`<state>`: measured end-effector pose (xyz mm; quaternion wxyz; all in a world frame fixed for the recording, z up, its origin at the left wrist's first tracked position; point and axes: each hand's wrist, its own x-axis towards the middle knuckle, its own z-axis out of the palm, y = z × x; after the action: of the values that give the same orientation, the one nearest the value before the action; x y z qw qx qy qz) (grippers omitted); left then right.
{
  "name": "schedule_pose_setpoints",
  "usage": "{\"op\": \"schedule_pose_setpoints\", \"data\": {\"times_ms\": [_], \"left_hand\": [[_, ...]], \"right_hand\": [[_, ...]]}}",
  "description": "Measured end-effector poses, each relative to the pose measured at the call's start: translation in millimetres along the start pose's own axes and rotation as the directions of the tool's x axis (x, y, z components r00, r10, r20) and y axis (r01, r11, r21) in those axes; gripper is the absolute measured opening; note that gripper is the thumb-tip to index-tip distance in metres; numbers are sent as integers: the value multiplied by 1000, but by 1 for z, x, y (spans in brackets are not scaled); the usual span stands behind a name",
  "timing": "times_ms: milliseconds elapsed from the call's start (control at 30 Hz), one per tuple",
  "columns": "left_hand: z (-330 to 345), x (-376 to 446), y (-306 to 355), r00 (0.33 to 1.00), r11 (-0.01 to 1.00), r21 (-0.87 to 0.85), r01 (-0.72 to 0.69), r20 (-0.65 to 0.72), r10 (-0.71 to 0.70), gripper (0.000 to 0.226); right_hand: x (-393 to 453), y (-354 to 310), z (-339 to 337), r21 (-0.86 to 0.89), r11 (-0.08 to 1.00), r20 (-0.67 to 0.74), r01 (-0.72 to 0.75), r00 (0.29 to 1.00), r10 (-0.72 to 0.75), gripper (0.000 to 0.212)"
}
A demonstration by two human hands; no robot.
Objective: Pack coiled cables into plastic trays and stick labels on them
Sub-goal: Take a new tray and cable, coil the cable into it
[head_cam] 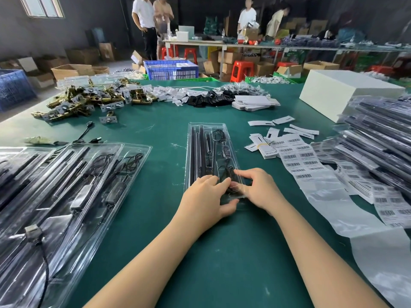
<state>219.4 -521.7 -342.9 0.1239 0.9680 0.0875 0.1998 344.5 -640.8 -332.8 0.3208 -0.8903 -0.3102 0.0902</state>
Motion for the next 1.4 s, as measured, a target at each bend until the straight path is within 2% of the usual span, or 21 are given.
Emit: {"op": "schedule_pose_setpoints", "data": {"times_ms": [100,200,300,400,567,767,1000,1167,1400], "left_hand": [[-1,-1,2,1000,1000,11,-29,-10,30,53],[-3,1,1,998,995,83,-53,38,49,54],[-5,3,2,995,984,164,-72,77,60,52],[-5,3,9,995,978,205,-39,95,20,48],[-5,8,18,993,966,257,13,107,-42,44],[-3,12,20,991,965,261,41,113,-73,48],[0,6,14,993,972,233,27,109,-54,51],[2,6,12,993,973,230,12,111,-39,54],[-2,5,5,990,980,199,-13,140,-15,60]], "right_hand": [[0,3,0,88,996,-15,5,1000,-4,52],[2,5,1,119,993,-22,16,1000,-13,51],[3,8,-1,177,984,24,3,1000,-7,51],[3,9,-3,239,971,66,-6,998,-11,50],[2,11,-3,320,946,50,-57,998,44,44],[0,8,0,241,970,-2,-27,1000,28,42],[0,12,-10,293,955,123,-51,992,15,46],[-1,10,-3,215,977,31,-4,1000,-3,53],[-7,7,3,142,989,-65,32,998,-23,46]]}}
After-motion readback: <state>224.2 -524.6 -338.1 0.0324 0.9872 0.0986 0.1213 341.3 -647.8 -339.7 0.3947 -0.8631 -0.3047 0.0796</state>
